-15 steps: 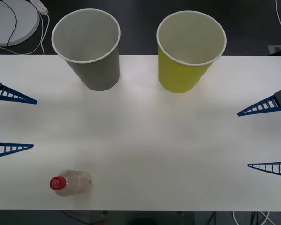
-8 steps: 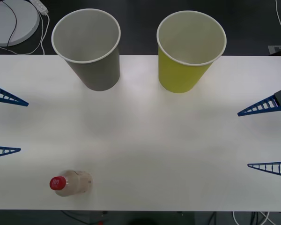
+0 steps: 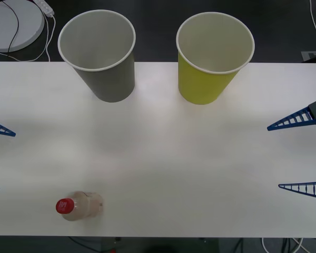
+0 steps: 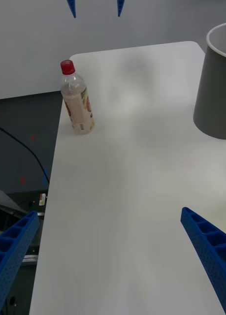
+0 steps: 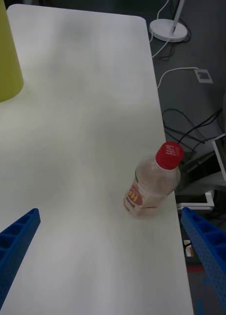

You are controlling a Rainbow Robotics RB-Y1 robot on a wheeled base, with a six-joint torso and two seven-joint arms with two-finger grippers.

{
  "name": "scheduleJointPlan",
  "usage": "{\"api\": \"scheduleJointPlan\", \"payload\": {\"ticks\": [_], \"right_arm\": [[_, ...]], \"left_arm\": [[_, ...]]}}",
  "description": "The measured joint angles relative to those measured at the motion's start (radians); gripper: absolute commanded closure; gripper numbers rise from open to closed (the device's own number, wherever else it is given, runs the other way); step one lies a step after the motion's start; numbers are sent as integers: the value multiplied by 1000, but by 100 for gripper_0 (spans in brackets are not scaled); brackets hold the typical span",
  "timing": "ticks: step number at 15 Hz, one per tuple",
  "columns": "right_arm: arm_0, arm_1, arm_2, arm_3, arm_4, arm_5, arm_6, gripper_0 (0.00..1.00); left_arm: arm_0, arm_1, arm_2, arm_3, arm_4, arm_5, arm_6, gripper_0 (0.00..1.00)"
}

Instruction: Put the can into the green bin and the plastic bottle into the gray bin

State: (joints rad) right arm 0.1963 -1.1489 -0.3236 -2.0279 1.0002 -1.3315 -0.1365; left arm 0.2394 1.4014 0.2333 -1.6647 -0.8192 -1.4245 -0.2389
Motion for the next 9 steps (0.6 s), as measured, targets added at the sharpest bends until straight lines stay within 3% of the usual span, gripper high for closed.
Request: {"api": "scheduleJointPlan", "payload": {"ticks": [9], "right_arm": [[0, 0, 0, 0, 0, 0, 0, 0]], "left_arm": [[30, -100, 0, 119, -38, -94, -158, 0]]}}
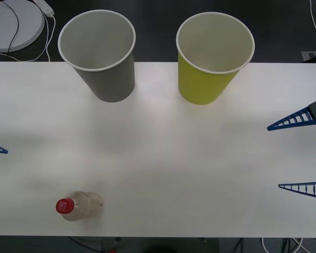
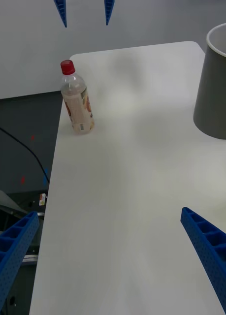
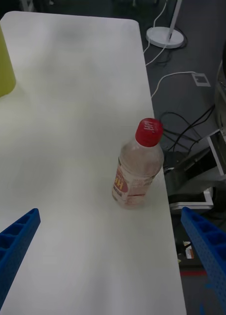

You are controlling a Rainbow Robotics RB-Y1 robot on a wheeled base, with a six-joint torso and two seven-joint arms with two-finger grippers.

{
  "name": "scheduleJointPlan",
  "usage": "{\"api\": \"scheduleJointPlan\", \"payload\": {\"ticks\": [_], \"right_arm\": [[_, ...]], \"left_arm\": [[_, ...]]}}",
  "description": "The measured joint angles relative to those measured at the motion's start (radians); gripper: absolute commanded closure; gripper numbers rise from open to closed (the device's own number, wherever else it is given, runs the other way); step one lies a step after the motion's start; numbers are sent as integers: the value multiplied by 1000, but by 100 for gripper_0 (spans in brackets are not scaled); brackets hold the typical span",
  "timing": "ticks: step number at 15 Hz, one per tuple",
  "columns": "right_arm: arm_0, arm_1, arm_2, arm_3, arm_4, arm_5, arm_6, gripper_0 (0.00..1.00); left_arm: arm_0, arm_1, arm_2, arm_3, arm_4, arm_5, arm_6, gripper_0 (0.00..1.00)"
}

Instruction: Put the can into the green bin and the plastic bottle into the gray bin

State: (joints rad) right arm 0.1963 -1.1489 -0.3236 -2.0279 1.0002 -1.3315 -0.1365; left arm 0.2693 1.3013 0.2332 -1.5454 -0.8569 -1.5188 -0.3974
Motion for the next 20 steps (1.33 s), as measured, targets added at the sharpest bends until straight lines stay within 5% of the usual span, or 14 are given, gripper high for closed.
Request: {"api": "scheduleJointPlan", "payload": {"ticks": [20], "right_arm": [[0, 0, 0, 0, 0, 0, 0, 0]], "left_arm": [[202, -191, -3, 70, -25, 31, -207, 0]]}}
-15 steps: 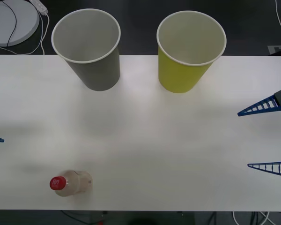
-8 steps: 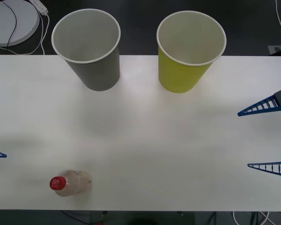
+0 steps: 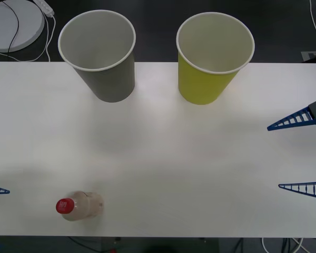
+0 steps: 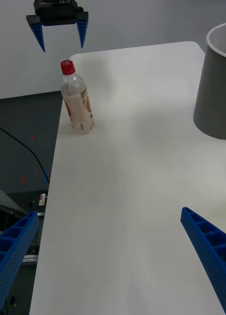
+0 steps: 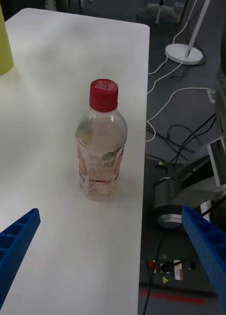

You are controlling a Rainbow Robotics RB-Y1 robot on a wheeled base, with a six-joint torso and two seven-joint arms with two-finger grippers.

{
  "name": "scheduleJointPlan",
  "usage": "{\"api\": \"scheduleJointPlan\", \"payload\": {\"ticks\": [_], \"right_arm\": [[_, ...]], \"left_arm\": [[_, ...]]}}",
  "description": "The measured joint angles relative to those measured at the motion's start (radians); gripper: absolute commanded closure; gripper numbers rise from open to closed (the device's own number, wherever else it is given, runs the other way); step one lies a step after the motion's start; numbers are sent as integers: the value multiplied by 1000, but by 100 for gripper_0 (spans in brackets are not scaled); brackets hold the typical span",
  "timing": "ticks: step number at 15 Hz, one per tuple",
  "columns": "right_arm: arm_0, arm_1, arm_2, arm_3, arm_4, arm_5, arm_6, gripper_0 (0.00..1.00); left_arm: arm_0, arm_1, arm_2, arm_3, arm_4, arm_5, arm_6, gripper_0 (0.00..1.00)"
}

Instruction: Put the can into the green bin and the plastic bottle into the gray bin

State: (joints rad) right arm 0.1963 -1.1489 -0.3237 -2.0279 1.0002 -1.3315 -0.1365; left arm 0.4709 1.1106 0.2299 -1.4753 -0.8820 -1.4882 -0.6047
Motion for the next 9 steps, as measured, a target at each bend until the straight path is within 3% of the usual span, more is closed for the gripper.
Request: {"api": "scheduleJointPlan", "payload": {"ticks": [4, 9], "right_arm": [[0, 0, 0, 0, 0, 0, 0, 0], [0, 0, 0, 0, 0, 0, 0, 0]], "left_arm": [[22, -12, -53, 1, 0, 98, -75, 0], [19, -105, -62, 1, -40, 132, -88, 0]]}}
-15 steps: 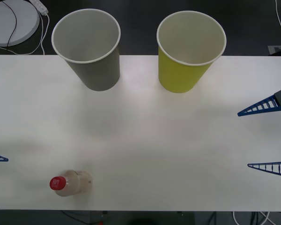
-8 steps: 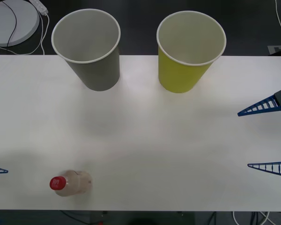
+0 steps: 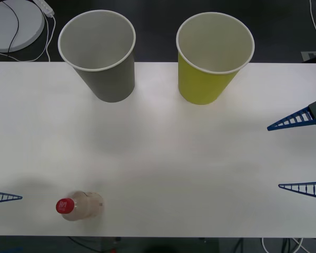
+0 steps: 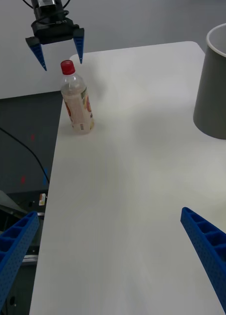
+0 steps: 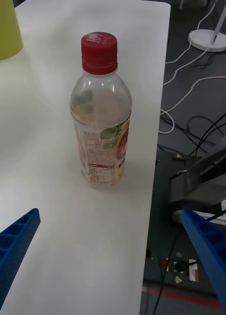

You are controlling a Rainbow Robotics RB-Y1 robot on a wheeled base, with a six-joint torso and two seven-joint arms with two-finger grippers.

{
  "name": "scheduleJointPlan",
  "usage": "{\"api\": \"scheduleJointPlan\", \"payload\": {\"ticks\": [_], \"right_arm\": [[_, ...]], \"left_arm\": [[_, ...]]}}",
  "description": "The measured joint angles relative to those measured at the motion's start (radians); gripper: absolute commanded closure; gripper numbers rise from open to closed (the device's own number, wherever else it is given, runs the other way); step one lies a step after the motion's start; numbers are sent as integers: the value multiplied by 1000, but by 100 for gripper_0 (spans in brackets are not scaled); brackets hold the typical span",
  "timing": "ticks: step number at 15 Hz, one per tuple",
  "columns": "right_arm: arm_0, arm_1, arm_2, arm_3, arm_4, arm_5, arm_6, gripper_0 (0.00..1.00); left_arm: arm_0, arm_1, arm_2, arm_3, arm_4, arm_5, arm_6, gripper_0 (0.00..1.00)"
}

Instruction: Put the can into the green bin and the plastic bottle into the gray bin

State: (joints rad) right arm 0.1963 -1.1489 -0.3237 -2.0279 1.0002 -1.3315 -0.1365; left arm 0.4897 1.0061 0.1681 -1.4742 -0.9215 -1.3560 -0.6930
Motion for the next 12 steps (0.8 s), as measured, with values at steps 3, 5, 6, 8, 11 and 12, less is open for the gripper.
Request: {"api": "scheduleJointPlan", "payload": {"ticks": [3, 5, 6, 8, 11, 12], "right_arm": [[0, 0, 0, 0, 0, 0, 0, 0], [0, 0, 0, 0, 0, 0, 0, 0], [0, 0, 0, 0, 0, 0, 0, 0], [0, 0, 0, 0, 0, 0, 0, 0], [0, 0, 0, 0, 0, 0, 0, 0], [0, 0, 0, 0, 0, 0, 0, 0]], "left_arm": [[-11, -22, -20, -1, -2, 11, 3, 0], [-25, -23, -51, 0, 5, 31, 3, 0], [-34, -23, -69, -1, 10, 44, 1, 0], [-52, -23, -105, 0, 22, 58, 0, 0], [-70, -27, -147, -1, 49, 71, -2, 0], [-77, -34, -155, -1, 52, 73, -4, 0]]}}
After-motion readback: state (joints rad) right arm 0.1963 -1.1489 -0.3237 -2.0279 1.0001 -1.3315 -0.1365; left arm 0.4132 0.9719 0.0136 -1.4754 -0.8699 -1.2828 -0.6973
